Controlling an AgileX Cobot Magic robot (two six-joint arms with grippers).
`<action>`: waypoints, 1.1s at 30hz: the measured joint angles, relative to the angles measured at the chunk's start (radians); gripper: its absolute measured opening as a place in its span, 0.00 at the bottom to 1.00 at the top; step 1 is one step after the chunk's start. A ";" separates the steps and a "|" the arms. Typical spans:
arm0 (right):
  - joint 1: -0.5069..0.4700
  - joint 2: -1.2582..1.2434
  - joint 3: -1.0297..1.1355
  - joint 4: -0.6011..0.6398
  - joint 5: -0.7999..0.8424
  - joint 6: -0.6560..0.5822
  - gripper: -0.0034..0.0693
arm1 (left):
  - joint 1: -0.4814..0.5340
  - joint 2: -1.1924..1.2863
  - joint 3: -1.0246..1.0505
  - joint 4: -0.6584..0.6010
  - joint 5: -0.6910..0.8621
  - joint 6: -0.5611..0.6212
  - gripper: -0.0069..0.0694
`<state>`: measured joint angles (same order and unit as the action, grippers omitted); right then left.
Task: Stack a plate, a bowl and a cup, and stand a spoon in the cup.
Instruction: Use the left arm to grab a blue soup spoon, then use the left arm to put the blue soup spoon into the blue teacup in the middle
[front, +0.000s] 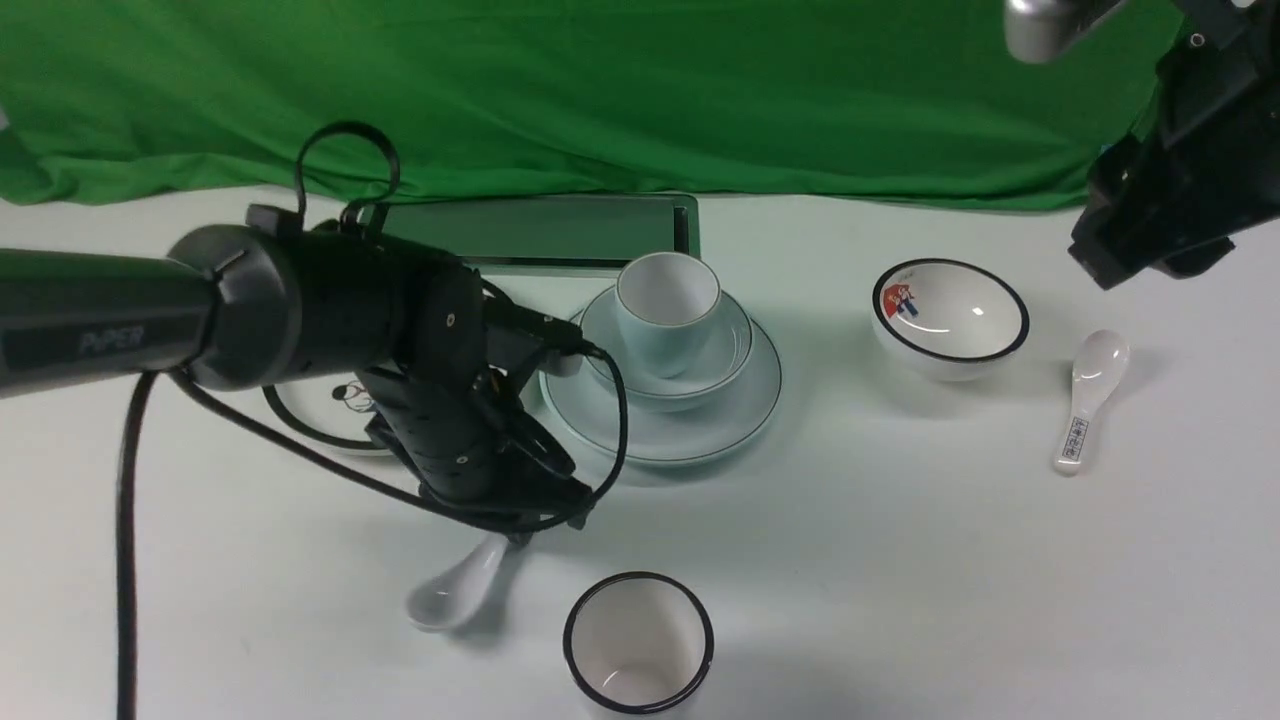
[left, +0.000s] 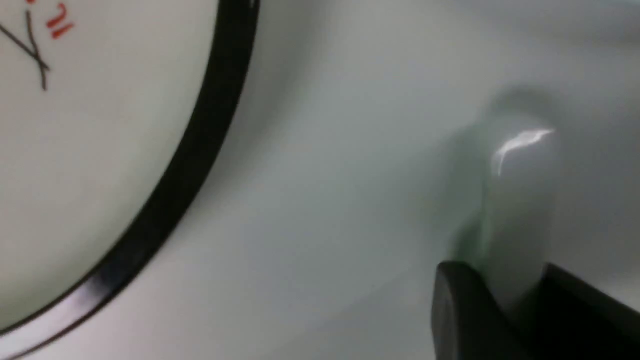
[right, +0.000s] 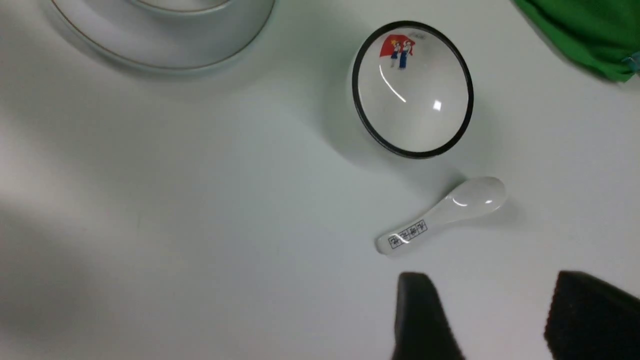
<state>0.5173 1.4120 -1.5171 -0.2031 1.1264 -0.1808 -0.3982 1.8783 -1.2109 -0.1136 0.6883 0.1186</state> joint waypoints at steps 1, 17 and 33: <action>0.000 0.000 0.000 0.000 -0.001 0.000 0.57 | 0.000 -0.034 0.000 0.001 -0.001 0.001 0.19; 0.000 0.000 0.000 -0.005 -0.074 0.000 0.57 | -0.036 -0.186 -0.029 -0.192 -0.841 0.013 0.19; 0.000 0.000 0.000 -0.005 -0.098 0.000 0.56 | -0.096 0.103 -0.029 -0.085 -1.214 -0.014 0.23</action>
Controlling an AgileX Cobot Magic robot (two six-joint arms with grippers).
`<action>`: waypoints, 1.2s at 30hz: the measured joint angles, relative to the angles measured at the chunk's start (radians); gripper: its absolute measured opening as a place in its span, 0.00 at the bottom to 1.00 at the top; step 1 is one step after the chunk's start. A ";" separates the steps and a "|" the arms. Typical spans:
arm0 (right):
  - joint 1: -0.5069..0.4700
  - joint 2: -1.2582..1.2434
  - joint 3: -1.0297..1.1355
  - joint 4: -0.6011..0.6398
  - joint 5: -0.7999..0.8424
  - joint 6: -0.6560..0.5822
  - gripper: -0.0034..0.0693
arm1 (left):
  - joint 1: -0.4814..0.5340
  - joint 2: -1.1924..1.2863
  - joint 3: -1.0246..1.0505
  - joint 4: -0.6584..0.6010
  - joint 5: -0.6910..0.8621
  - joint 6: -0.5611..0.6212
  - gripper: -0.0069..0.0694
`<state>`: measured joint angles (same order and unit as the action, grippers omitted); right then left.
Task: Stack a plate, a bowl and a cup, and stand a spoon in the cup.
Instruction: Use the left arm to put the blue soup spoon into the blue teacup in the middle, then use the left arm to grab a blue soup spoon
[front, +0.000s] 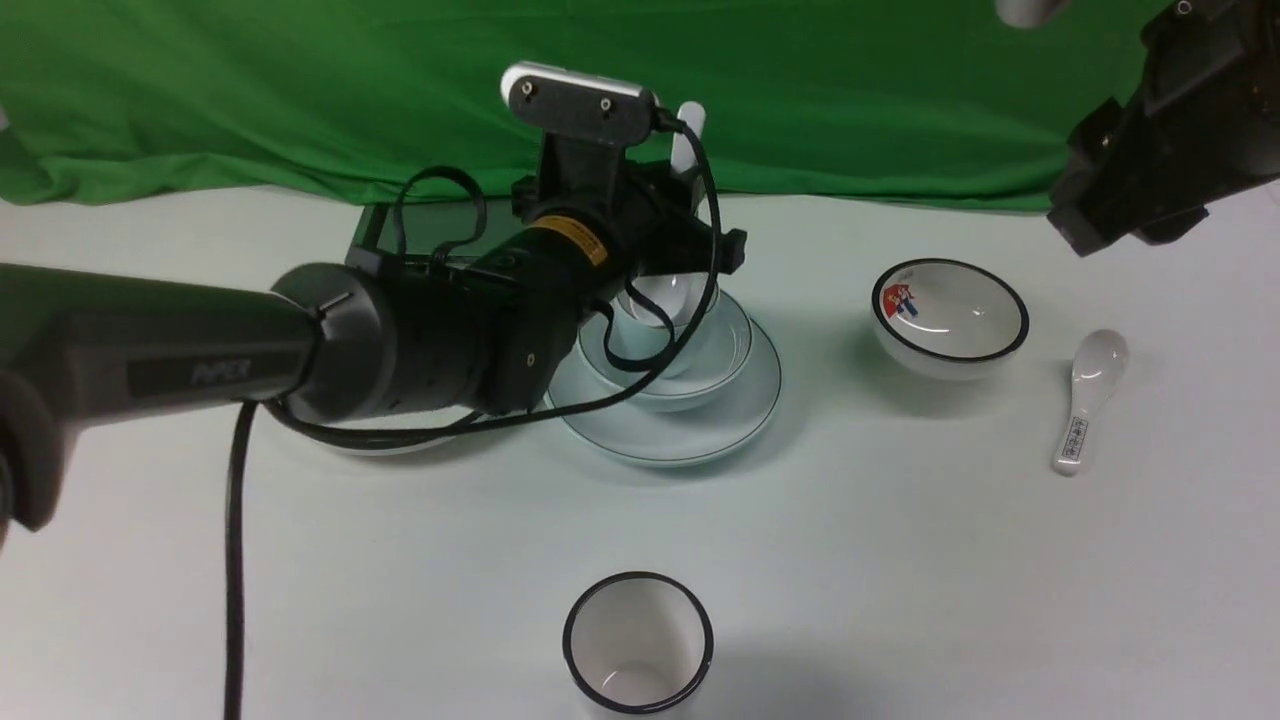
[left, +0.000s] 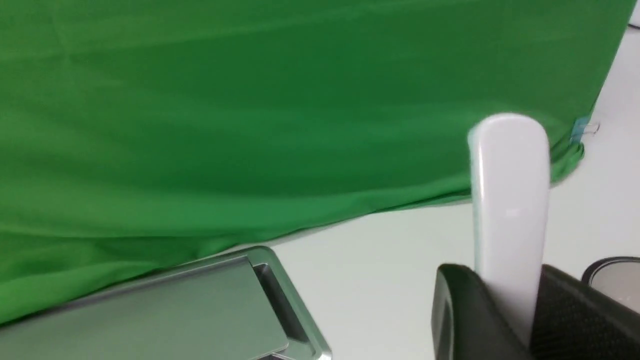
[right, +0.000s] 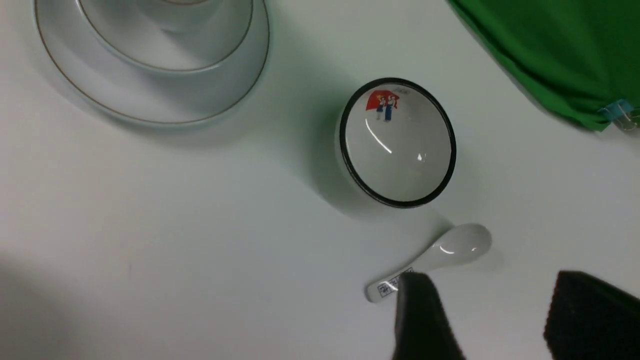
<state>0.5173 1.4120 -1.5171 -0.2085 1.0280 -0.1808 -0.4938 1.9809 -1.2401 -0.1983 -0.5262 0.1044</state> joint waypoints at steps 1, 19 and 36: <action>0.000 0.000 0.000 0.000 -0.003 0.000 0.55 | 0.000 0.006 0.000 0.000 -0.005 -0.003 0.25; 0.000 0.000 0.001 -0.001 0.004 0.004 0.44 | 0.006 0.004 0.000 0.000 -0.054 0.025 0.45; 0.000 0.000 0.001 -0.002 0.015 0.007 0.43 | 0.021 -0.142 0.000 0.011 0.130 0.103 0.45</action>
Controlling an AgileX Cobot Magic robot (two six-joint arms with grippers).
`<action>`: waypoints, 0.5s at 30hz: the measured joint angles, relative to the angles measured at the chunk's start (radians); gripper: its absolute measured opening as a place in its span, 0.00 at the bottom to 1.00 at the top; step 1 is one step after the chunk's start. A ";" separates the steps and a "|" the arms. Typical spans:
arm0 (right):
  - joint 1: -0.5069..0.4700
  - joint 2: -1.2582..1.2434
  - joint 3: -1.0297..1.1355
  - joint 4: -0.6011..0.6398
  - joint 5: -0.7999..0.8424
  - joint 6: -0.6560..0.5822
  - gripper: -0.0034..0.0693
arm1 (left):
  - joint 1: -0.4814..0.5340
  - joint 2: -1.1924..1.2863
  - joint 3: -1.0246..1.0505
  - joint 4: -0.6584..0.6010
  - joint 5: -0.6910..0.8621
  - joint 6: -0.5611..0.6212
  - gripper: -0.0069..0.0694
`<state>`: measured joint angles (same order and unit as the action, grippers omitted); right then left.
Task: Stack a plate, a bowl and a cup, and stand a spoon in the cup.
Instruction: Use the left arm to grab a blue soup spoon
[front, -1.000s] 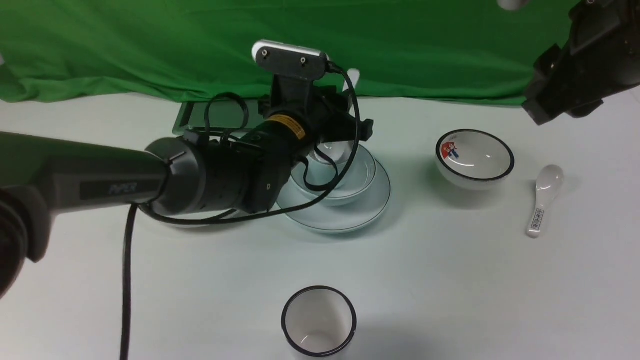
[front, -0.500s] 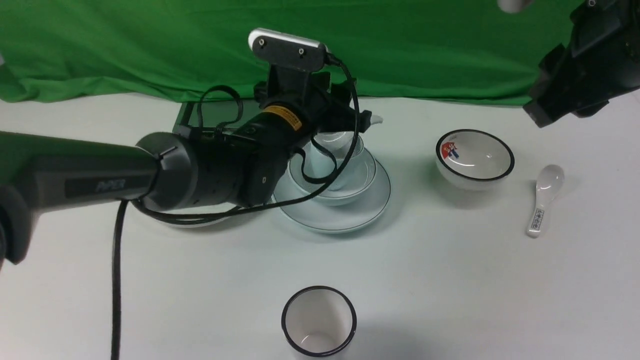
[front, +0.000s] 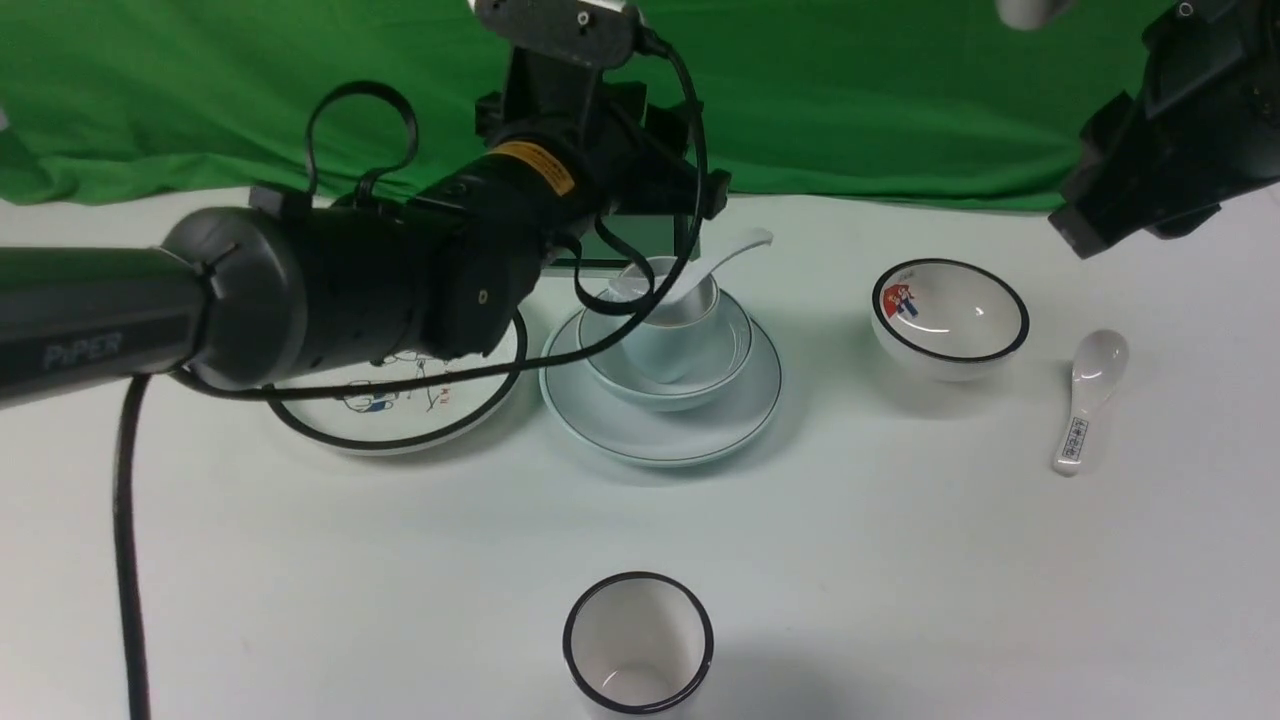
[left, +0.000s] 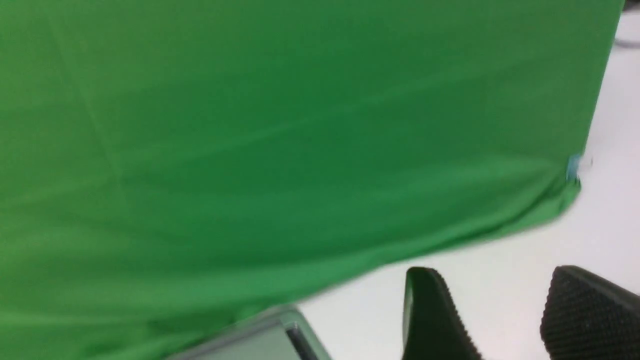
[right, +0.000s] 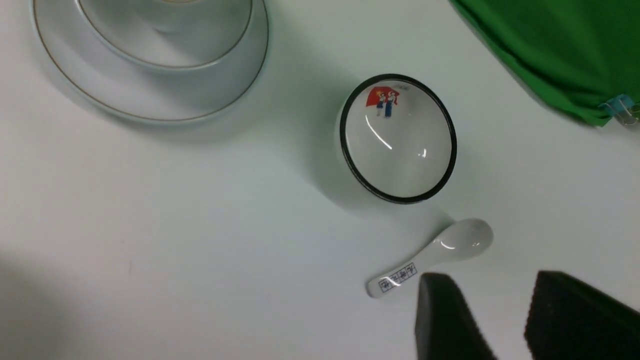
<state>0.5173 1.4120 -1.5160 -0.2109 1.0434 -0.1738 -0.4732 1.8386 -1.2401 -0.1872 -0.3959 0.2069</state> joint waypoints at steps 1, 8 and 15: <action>0.000 0.000 0.000 0.000 0.000 0.000 0.43 | 0.000 0.000 -0.007 0.001 0.038 -0.005 0.45; 0.000 0.000 0.000 0.000 -0.005 0.003 0.43 | 0.003 0.096 -0.490 0.003 0.956 -0.023 0.47; 0.000 0.000 0.000 0.000 0.004 0.012 0.43 | 0.003 0.290 -0.951 0.004 1.348 0.034 0.58</action>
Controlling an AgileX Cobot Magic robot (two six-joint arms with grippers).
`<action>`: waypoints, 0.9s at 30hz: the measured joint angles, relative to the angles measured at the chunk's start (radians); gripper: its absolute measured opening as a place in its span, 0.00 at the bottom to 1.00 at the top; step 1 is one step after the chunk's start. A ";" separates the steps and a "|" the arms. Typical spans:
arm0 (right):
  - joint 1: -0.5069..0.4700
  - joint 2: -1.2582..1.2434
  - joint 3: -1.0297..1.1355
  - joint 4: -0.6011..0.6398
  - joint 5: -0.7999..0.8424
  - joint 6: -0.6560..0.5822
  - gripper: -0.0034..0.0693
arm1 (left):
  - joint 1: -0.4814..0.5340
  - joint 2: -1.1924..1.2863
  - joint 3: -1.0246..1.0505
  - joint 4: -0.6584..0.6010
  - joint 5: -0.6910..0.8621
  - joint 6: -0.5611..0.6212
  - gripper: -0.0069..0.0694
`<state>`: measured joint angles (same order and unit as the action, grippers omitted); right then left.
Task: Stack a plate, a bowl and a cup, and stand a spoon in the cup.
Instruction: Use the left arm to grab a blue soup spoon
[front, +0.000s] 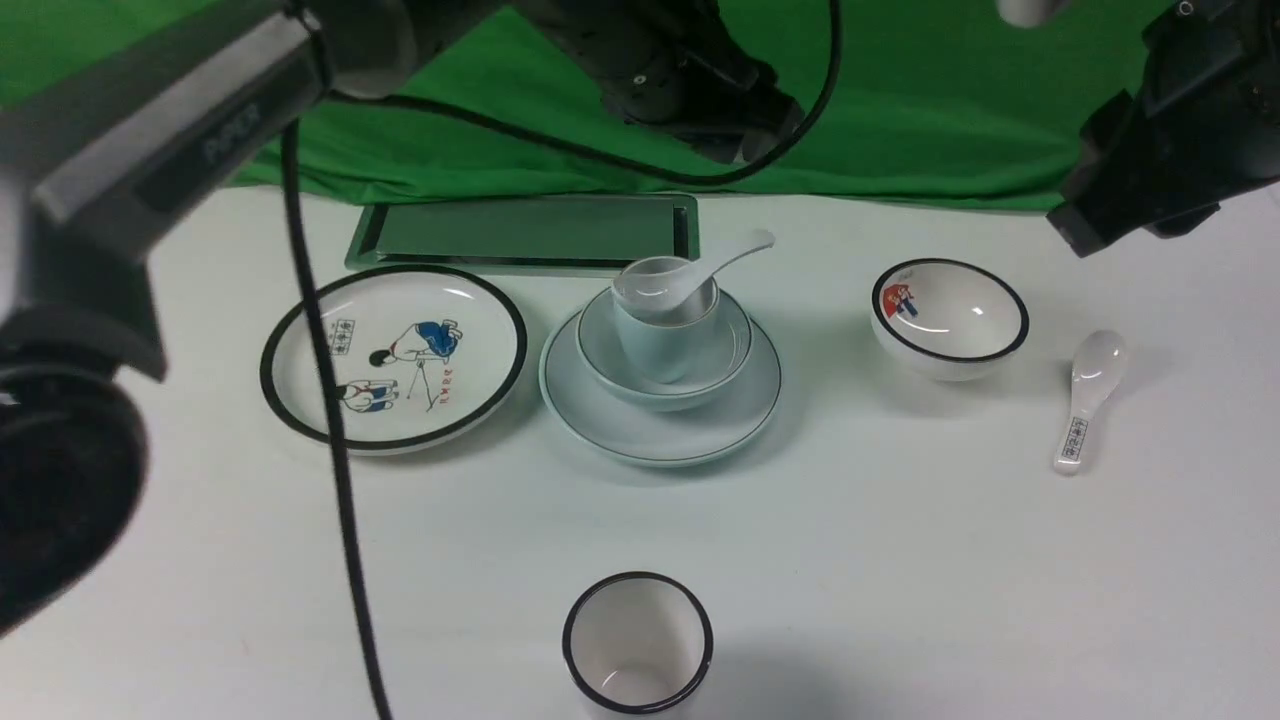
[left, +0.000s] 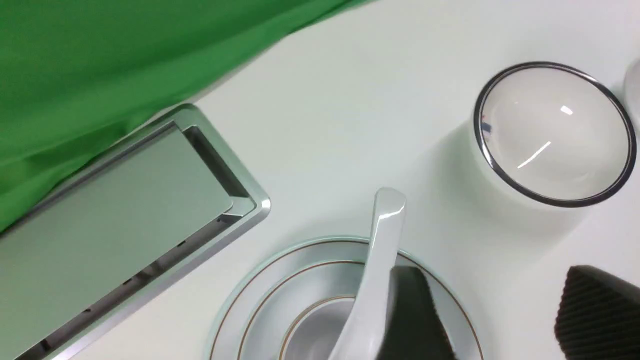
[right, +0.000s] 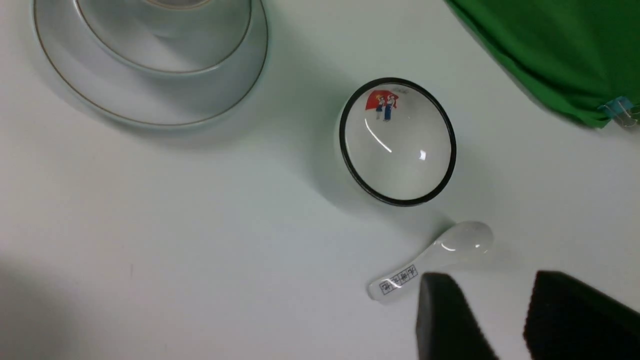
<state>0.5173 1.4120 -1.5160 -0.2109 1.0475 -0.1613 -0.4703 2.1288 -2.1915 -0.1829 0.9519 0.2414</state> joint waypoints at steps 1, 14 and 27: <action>0.000 0.000 0.000 0.000 0.003 0.000 0.43 | 0.000 0.037 -0.072 0.000 0.053 0.004 0.61; 0.000 0.000 0.000 0.000 0.004 0.005 0.43 | 0.003 0.331 -0.285 -0.005 0.036 0.079 0.78; 0.000 0.000 0.000 0.000 -0.018 0.006 0.43 | 0.050 0.362 -0.285 -0.107 0.021 0.082 0.25</action>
<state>0.5173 1.4120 -1.5160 -0.2109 1.0296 -0.1555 -0.4198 2.4906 -2.4767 -0.2901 0.9733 0.3229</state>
